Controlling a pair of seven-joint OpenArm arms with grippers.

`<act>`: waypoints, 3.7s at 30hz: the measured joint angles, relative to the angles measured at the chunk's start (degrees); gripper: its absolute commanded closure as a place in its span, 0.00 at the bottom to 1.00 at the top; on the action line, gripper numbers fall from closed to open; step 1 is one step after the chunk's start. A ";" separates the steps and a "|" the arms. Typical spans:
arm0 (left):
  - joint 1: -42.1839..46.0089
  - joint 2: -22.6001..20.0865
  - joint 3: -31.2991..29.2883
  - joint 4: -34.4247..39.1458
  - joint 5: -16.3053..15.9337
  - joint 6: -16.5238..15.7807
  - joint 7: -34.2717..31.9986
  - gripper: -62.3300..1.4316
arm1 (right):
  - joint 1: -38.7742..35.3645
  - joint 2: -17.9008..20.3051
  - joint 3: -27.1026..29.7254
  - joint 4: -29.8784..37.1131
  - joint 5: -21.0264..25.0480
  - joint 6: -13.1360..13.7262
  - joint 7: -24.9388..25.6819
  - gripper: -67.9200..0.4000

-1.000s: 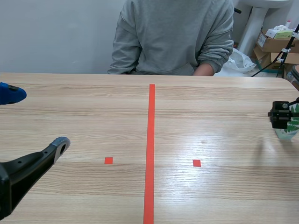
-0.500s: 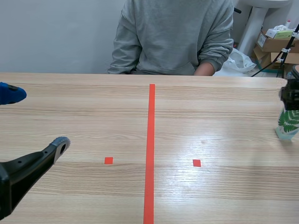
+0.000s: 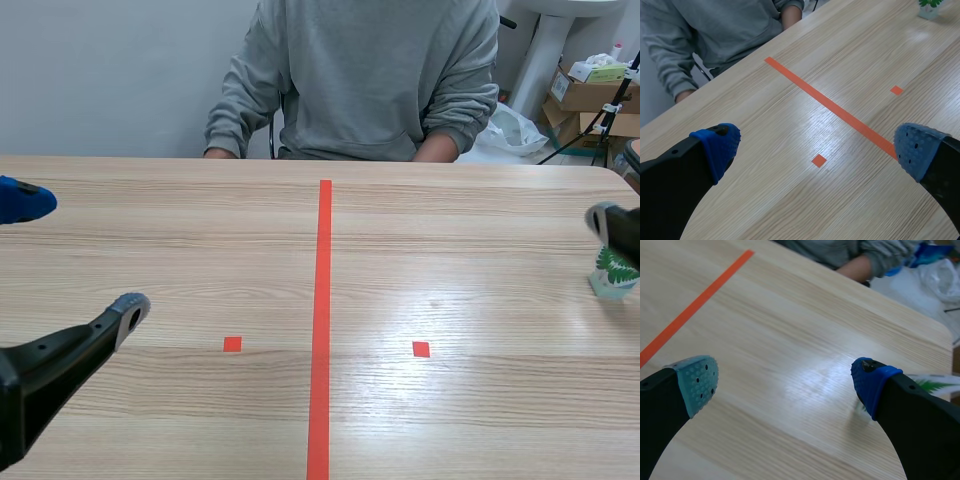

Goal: Do the leaf sorting experiment

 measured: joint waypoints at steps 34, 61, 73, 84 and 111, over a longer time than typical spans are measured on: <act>0.02 0.00 0.00 0.00 -3.04 0.00 1.29 0.00 | -15.08 -5.68 -0.04 12.09 4.70 2.84 0.76 0.20; 0.02 0.00 0.00 0.00 -3.04 0.00 0.90 0.00 | -15.08 -5.68 -0.04 12.09 4.26 2.84 0.55 0.20; 0.02 0.00 0.00 0.00 -3.04 0.00 0.90 0.00 | -15.08 -5.68 -0.04 12.09 4.26 2.84 0.57 0.20; 0.02 0.00 0.00 0.00 -3.04 0.00 0.90 0.00 | -15.08 -5.68 -0.04 12.09 4.26 2.84 0.57 0.20; 0.02 0.00 0.00 0.00 -3.04 0.00 0.92 0.00 | -15.08 -5.68 -0.04 12.09 4.26 2.84 0.57 0.20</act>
